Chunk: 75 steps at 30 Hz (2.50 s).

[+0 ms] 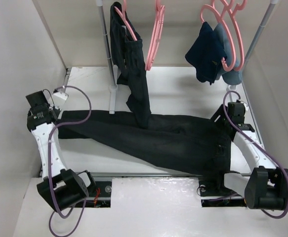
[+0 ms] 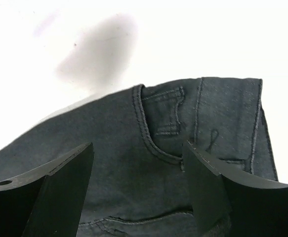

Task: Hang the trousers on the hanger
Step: Flatten out the trousers at the center of the board.

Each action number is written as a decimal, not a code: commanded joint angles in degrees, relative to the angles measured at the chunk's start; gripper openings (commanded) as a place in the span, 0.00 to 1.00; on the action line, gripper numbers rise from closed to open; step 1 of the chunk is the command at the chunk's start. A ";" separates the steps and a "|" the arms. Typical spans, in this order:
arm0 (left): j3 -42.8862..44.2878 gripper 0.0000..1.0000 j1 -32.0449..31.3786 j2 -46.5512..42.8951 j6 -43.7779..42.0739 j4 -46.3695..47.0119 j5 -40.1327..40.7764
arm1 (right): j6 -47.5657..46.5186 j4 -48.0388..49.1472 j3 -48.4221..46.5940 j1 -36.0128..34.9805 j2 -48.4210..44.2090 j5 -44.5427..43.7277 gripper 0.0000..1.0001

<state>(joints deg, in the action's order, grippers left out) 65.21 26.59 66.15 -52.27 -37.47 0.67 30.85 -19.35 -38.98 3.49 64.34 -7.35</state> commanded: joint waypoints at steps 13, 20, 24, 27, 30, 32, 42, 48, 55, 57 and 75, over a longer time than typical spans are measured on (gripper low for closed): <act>-34.80 0.26 0.22 -1.73 -8.73 -2.80 35.44 | 0.79 -0.05 -0.38 2.40 0.35 0.85 0.83; -16.63 0.42 0.22 1.34 -0.91 -4.53 31.34 | 6.31 -16.11 -6.63 2.40 -0.17 -2.92 1.00; -10.99 0.42 0.22 3.27 1.99 -8.66 27.73 | 13.69 -23.25 -4.27 2.40 -2.97 -1.97 1.00; -10.45 0.42 0.22 4.42 2.61 -9.28 26.49 | 16.42 -28.34 -1.54 2.40 -4.74 0.84 1.00; -10.45 0.42 0.22 4.95 2.61 -8.50 25.26 | 17.84 -31.17 -0.40 2.40 -8.16 3.66 1.00; -10.45 0.42 0.22 5.57 3.13 -7.44 23.08 | 17.32 -31.80 -0.39 2.40 -12.03 4.37 0.99; -1.58 0.50 -5.49 12.69 10.17 3.81 3.82 | 15.65 -18.53 -8.29 2.40 -0.56 -6.36 0.97; -0.96 0.58 -8.83 21.70 18.60 19.88 3.90 | 5.46 -16.69 -17.96 2.93 22.11 -8.64 1.00; 11.07 0.64 -8.84 41.56 25.55 20.86 6.45 | -0.43 -14.14 -21.66 2.93 32.42 -8.64 1.00; 13.96 0.61 -8.84 44.84 25.55 19.73 6.45 | -0.97 -13.61 -22.19 2.93 34.53 -8.64 0.91; 7.32 0.00 -11.12 39.07 22.66 20.70 5.66 | -9.93 -11.24 -33.45 3.46 37.80 -15.23 0.00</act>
<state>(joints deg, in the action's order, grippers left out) 76.16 15.11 112.62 -28.42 -14.83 6.72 24.25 -35.05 -73.21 5.93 106.45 -15.77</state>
